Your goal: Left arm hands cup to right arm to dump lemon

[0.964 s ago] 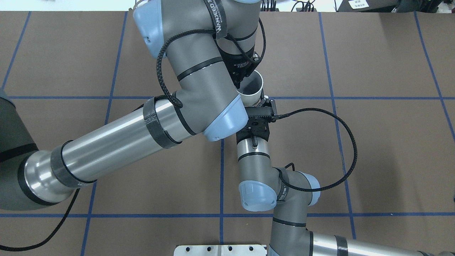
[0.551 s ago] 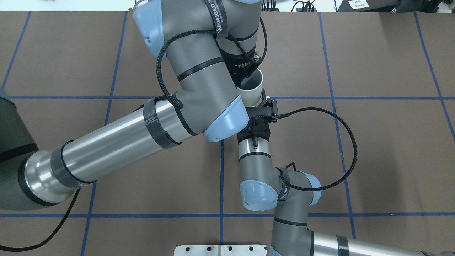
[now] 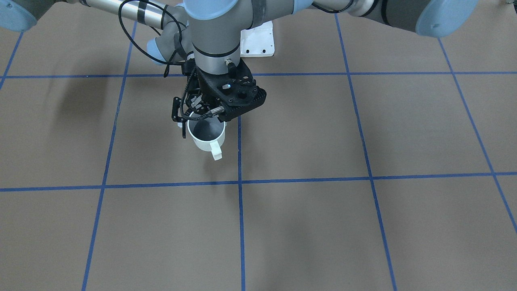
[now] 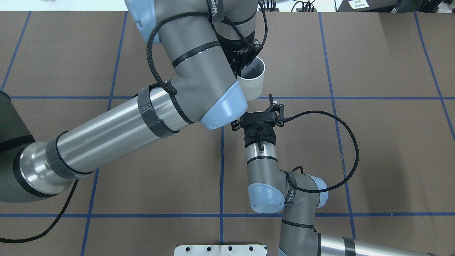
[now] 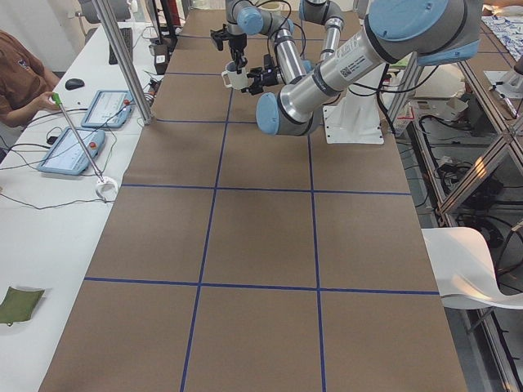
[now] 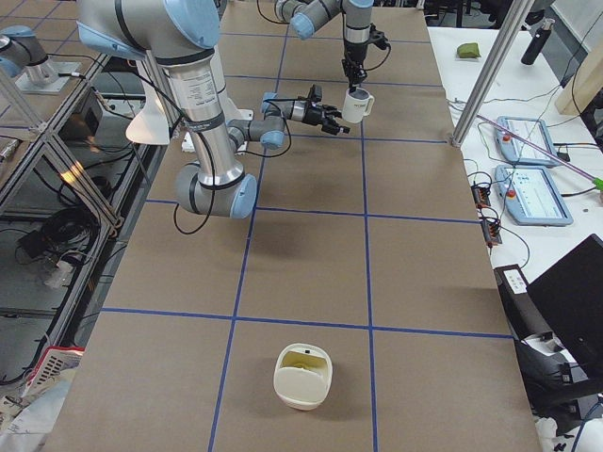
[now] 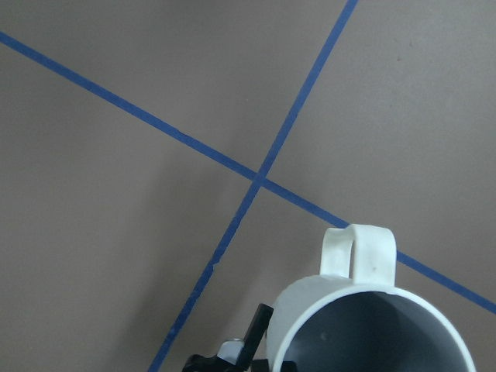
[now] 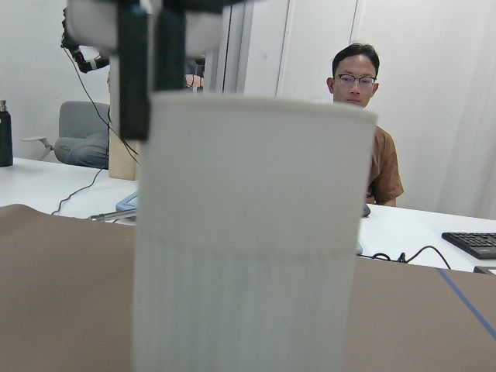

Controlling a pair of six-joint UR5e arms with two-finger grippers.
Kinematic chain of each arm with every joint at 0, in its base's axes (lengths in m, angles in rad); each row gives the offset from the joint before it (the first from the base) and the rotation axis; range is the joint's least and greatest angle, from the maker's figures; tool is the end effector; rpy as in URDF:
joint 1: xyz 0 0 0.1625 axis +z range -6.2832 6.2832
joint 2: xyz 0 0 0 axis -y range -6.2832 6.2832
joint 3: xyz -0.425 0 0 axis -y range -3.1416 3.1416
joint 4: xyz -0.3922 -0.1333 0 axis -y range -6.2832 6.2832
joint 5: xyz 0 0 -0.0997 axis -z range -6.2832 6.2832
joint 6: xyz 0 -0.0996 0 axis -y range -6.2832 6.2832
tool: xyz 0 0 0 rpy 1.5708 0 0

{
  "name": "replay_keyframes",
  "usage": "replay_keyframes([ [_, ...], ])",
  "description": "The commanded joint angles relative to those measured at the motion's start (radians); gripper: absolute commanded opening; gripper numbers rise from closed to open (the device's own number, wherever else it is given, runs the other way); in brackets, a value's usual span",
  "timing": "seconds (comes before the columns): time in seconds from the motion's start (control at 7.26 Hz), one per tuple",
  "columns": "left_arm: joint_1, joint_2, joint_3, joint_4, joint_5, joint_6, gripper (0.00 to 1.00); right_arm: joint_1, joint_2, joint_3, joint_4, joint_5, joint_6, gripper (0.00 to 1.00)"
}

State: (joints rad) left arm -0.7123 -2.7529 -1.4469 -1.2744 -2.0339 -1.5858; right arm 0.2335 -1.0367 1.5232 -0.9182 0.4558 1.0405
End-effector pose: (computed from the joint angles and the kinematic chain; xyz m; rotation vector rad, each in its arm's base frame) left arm 0.4864 -0.5373 -0.0226 -0.1599 0.8620 -0.5045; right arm -0.5756 -0.3658 0.2727 1.2767 -0.5653 0.3859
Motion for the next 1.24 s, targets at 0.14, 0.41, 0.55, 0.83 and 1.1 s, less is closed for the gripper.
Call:
replay_keyframes([
  [0.14, -0.075, 0.037, -0.125, 0.044, -0.051, 0.082, 0.00, -0.011, -0.043, 0.043, 0.004, 0.082, -0.005, 1.00],
  [0.41, -0.076, 0.260, -0.339, 0.064, -0.045, 0.234, 0.00, 0.053, -0.164, 0.193, 0.004, 0.223, -0.089, 1.00],
  [0.55, -0.084, 0.392, -0.460, 0.064, -0.042, 0.341, 0.00, 0.099, -0.207, 0.230, 0.004, 0.297, -0.115, 1.00],
  [0.83, -0.101, 0.688, -0.619, -0.053, -0.040, 0.484, 0.00, 0.232, -0.282, 0.288, 0.004, 0.541, -0.151, 1.00],
  [1.1, -0.153, 0.975, -0.633, -0.359, -0.052, 0.571, 0.00, 0.433, -0.393, 0.359, 0.009, 0.900, -0.249, 1.00],
])
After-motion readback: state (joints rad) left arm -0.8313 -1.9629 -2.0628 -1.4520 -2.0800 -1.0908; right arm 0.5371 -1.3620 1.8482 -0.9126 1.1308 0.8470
